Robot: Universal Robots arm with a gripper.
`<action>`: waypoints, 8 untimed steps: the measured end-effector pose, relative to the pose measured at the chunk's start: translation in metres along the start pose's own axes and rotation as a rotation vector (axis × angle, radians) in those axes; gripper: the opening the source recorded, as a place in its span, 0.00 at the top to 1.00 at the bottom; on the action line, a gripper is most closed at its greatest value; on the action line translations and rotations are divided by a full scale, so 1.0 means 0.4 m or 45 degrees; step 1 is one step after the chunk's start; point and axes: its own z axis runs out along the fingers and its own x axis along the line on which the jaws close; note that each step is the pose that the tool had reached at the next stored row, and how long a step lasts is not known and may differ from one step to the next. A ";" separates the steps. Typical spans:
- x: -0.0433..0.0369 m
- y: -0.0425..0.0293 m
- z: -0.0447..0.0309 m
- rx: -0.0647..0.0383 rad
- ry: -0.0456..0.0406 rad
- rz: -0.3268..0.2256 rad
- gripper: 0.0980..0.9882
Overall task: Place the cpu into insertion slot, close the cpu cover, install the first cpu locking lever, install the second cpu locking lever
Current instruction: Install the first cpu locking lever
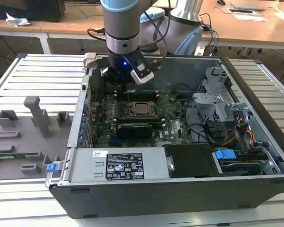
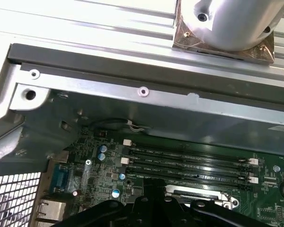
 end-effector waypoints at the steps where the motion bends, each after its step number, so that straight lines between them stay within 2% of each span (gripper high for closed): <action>1: -0.002 0.000 0.000 0.000 0.000 0.000 0.99; 8: -0.035 -0.005 0.002 0.000 0.000 0.000 0.99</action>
